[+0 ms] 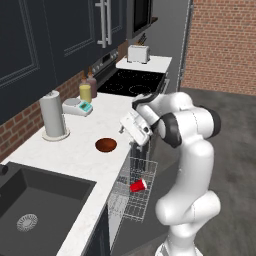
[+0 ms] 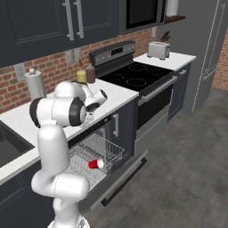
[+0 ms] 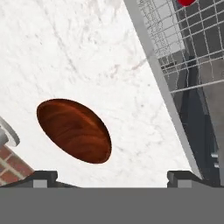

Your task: Pick up the cup and bowl from the counter, place them in the dishwasher, and close the dishwasher door.

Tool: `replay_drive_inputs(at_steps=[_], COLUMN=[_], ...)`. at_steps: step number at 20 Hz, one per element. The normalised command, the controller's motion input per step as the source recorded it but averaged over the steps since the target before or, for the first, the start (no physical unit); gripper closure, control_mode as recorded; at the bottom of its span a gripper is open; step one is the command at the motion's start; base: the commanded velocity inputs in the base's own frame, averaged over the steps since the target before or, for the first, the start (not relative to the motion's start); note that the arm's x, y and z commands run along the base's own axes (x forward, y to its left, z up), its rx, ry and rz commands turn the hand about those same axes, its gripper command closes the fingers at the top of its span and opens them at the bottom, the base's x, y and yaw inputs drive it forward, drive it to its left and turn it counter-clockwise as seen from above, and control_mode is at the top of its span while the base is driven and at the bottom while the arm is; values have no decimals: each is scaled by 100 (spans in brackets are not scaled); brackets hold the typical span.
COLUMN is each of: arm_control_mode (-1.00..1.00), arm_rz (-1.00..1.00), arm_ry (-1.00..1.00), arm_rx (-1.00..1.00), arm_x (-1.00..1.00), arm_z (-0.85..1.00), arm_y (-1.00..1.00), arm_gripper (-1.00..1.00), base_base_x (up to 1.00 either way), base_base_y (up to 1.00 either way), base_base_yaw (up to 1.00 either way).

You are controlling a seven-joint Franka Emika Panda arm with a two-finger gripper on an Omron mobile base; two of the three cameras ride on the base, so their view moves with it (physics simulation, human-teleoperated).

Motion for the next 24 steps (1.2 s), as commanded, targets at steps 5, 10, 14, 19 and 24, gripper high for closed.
replay_drive_inputs(at_steps=[5,10,14,19,24], arm_control_mode=[-100,-100,-100,-100,-100], arm_rz=[15,7,1,0,0], arm_ry=[-4,-9,-8,-11,-11], arm_rx=[-6,-11,-15,-16,-12], arm_x=[9,7,13,4,17], arm_z=[-26,-34,-40,-34,-31], arm_y=[56,52,30,11,7], arm_gripper=[-100,-100,-100,-100,-100], base_base_x=[0,0,0,0,0], base_base_y=[0,0,0,0,0], base_base_yaw=[0,0,0,0,0])
